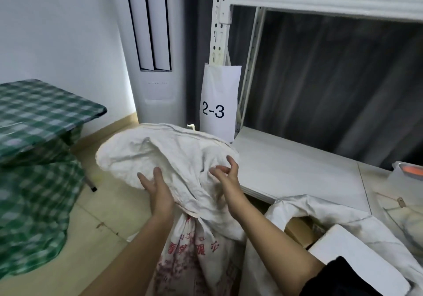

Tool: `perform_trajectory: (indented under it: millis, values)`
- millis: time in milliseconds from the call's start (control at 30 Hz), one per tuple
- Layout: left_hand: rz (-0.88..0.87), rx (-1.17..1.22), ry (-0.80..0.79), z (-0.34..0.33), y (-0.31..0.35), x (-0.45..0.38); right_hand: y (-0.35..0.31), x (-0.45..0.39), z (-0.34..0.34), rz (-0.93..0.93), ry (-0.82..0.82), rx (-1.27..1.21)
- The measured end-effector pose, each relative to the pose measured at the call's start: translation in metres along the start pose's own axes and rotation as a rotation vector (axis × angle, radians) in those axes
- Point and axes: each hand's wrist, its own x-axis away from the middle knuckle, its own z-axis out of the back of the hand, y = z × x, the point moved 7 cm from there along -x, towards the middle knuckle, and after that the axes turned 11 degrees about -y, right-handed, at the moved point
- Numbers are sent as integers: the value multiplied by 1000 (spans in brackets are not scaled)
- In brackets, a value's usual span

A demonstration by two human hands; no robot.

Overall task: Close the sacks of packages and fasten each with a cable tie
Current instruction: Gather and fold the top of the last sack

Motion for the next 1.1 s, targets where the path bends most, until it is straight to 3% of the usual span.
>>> perform_trajectory:
  millis: [167, 333, 433, 600, 667, 733, 800, 867, 933, 1000, 1100]
  values:
    - [-289, -42, -180, -22, 63, 60, -31, 24, -4, -28, 12, -156]
    - [-536, -181, -127, -31, 133, 93, -60, 51, -15, -42, -124, -140]
    - [-593, -307, -210, -48, 153, 110, -85, 64, -27, -15, -200, -95]
    - [-678, -672, -167, -69, 171, 136, -128, 81, -18, 103, -120, -146]
    - [-838, -759, -152, -78, 189, 144, -142, 87, -5, 117, -63, -232]
    - [-1033, -825, -92, -89, 210, 155, -168, 91, -1, 220, -126, -356]
    - [-1133, -885, -80, -98, 224, 161, -202, 104, -11, 325, -306, -445]
    - [-1143, -952, -166, -111, 229, 160, -224, 114, -20, 345, -402, -284]
    - [-1099, -1017, -288, -124, 232, 158, -237, 113, -15, 368, -286, -25]
    - [-1143, -1040, -362, -127, 239, 163, -249, 112, 5, 448, -56, 114]
    - [-1285, -877, -230, -106, 261, 169, -256, 116, 38, 467, 53, 90]
